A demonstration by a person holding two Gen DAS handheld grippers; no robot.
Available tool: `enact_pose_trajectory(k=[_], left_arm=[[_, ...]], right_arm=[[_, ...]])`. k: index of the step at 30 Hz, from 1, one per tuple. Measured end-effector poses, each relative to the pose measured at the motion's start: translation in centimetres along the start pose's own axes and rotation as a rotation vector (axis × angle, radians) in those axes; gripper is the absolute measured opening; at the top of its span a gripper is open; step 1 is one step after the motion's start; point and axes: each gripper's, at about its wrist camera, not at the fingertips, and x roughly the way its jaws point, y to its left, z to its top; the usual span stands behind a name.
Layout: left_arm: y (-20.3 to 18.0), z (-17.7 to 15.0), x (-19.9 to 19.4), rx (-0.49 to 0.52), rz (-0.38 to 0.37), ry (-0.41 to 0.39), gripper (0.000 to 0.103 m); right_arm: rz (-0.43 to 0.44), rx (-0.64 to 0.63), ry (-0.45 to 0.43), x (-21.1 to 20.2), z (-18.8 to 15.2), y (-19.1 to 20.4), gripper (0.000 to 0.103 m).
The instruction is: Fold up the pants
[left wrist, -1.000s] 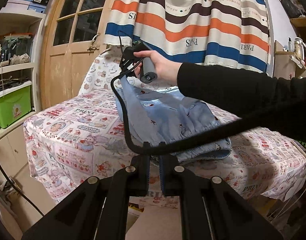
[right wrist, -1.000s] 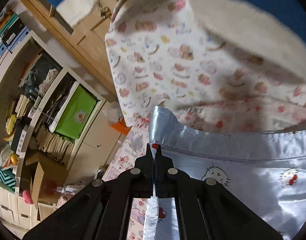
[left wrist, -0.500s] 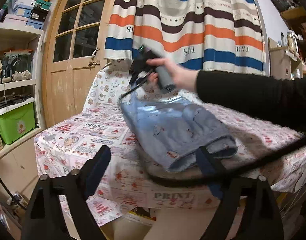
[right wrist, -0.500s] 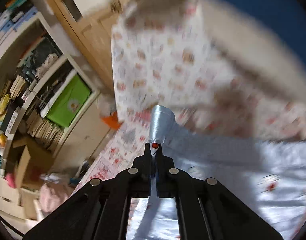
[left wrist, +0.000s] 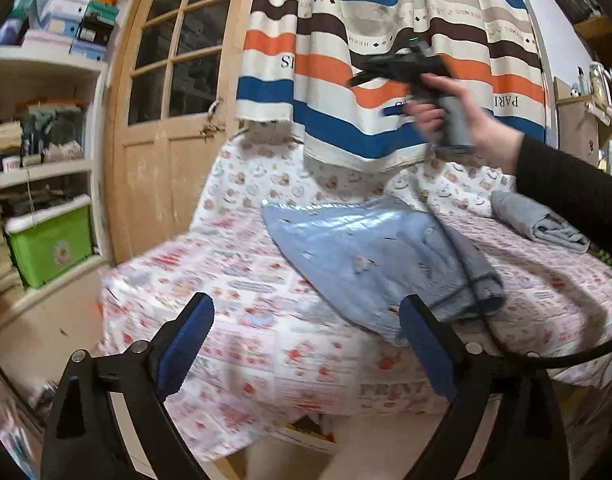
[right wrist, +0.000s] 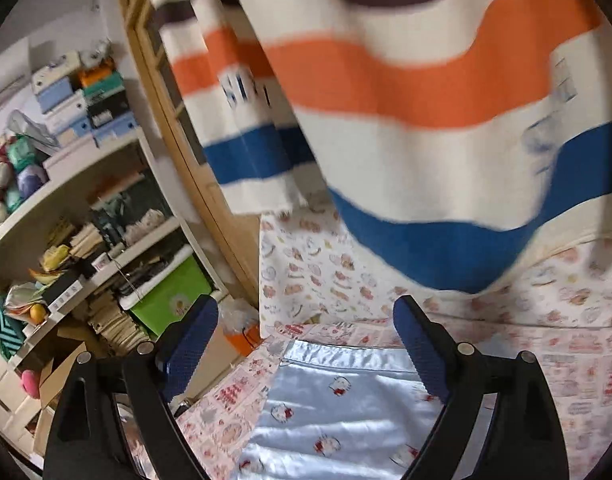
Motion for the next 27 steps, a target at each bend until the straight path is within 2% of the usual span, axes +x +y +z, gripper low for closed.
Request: enact_pose_trajectory(k=[5,9,11,14,17,19,21,23,26,27], left_arm=[[0.5,-0.1,0.4,0.047,0.034,-0.001,0.094],[0.9,-0.2,0.9,0.034,0.055,0.012,0.094],[1.2,0.1,1.0,0.015,0.07,0.006,0.094],[1.5,0.9,1.0,-0.003,0.099,-0.025,0.094],[1.5,2.5,1.9,-0.003,0.135,-0.038,0.096],[1.0,4.9,3.9,0.025,0.146,0.001,0.096],[0.5,7.6,6.2,0.075,0.145,0.042,0.096],[0.7,10.5,8.1,0.067,0.066,0.011,0.096],[0.7,14.0,11.8,0.088,0.014,0.008,0.096],[0.6,14.9,13.0,0.095,0.0,0.012,0.096]], right_arm=[[-0.016,-0.069,-0.093,-8.9,-0.1,0.0,0.09],[-0.098,-0.142,-0.167,-15.5,0.3,-0.3,0.093],[-0.115,-0.164,-0.165,-17.5,0.1,-0.7,0.102],[-0.162,-0.16,-0.159,-19.5,-1.8,-1.8,0.102],[-0.213,-0.126,-0.101,-18.9,-5.0,-3.3,0.102],[-0.259,-0.125,-0.047,-17.2,-6.8,-4.2,0.102],[-0.265,-0.126,0.013,-15.0,-7.9,-5.2,0.094],[-0.254,-0.073,0.089,-12.3,-8.4,-7.0,0.078],[-0.203,0.019,0.178,-8.0,-8.9,-9.6,0.064],[-0.189,0.041,0.206,-6.5,-9.2,-10.4,0.063]])
